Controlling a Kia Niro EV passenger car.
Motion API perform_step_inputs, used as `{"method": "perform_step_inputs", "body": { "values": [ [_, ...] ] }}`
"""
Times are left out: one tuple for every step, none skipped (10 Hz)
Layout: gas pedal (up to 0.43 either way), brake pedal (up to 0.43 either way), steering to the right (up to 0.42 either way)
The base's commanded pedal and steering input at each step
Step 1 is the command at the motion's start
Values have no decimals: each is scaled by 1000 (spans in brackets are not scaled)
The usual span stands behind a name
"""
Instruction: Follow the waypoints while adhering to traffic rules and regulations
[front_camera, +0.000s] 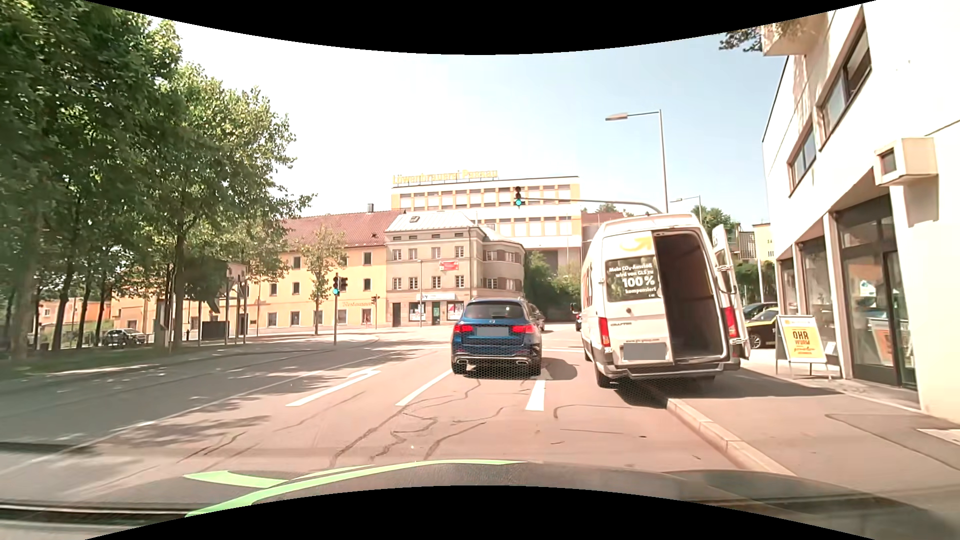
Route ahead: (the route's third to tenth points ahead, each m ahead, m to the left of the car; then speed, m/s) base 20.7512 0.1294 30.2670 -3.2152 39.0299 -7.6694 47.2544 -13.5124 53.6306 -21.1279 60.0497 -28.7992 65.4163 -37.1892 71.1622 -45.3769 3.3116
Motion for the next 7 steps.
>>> {"method": "perform_step_inputs", "body": {
  "values": [
    [280,0,-69],
    [260,0,-61],
    [248,0,-53],
    [248,0,-43],
    [240,0,-32],
    [228,0,-24],
    [220,0,-10]
  ]
}}
